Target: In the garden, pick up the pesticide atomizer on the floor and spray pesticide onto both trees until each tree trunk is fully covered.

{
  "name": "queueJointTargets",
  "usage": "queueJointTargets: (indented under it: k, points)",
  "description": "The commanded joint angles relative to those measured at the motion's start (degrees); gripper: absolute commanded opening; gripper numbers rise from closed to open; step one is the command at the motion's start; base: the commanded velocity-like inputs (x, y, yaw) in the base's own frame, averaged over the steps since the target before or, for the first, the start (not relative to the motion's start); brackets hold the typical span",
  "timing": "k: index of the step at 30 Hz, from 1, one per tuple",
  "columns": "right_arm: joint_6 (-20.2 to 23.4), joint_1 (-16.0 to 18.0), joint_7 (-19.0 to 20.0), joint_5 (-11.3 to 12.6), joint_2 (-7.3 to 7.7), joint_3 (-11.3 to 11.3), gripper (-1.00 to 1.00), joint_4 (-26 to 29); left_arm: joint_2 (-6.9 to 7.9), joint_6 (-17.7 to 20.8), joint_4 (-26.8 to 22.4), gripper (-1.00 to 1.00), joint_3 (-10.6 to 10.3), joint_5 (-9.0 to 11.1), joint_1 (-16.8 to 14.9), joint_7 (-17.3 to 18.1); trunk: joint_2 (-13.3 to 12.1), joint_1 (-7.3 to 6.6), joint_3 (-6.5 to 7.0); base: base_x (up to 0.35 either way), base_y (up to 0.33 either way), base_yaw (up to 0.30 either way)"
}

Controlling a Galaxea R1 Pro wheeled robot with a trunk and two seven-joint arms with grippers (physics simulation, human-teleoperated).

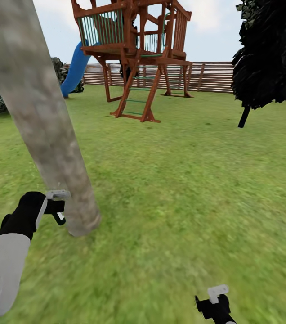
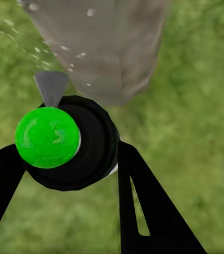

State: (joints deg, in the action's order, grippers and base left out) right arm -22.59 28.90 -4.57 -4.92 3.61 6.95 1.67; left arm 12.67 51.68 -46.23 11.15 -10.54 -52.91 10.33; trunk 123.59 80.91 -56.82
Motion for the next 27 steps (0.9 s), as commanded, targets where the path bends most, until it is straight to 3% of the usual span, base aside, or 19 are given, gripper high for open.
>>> queueJointTargets:
  k: [1, 8, 18, 22, 27]
  points:
    - [0.0, 0.0, 0.0, 0.0, 0.0, 0.0, 1.0, 0.0, 0.0, 0.0, 0.0, -1.0, 0.0, 0.0, 0.0, 0.0, 0.0, 0.0, 0.0, -0.002, -0.276, 0.0]
    - [0.0, 0.0, 0.0, 0.0, -0.13, 0.0, 1.0, 0.0, -0.01, 0.0, 0.0, -1.0, 0.3, 0.0, 0.1, 0.0, 0.0, 0.0, 0.0, 0.048, -0.276, 0.175]
    - [0.0, 0.0, 0.0, 0.0, 0.0, 0.0, 1.0, 0.0, 0.07, 0.0, -0.1, -1.0, 0.3, -0.1, 0.1, -0.1, 0.0, 0.0, 0.0, 0.036, -0.276, 0.012]
    - [0.0, 0.0, 0.0, 0.0, 0.0, 0.0, 1.0, 0.0, 0.16, -0.1, -0.1, -1.0, 3.1, -0.1, 0.1, -0.1, 0.0, 0.0, 0.0, 0.133, -0.219, 0.222]
    - [0.0, 0.0, 0.0, 0.0, -0.08, 0.0, 1.0, 0.0, 0.46, -0.8, 0.5, -1.0, 3.2, -0.5, 0.5, -0.4, 0.0, 0.0, 0.0, 0.087, -0.047, 0.261]
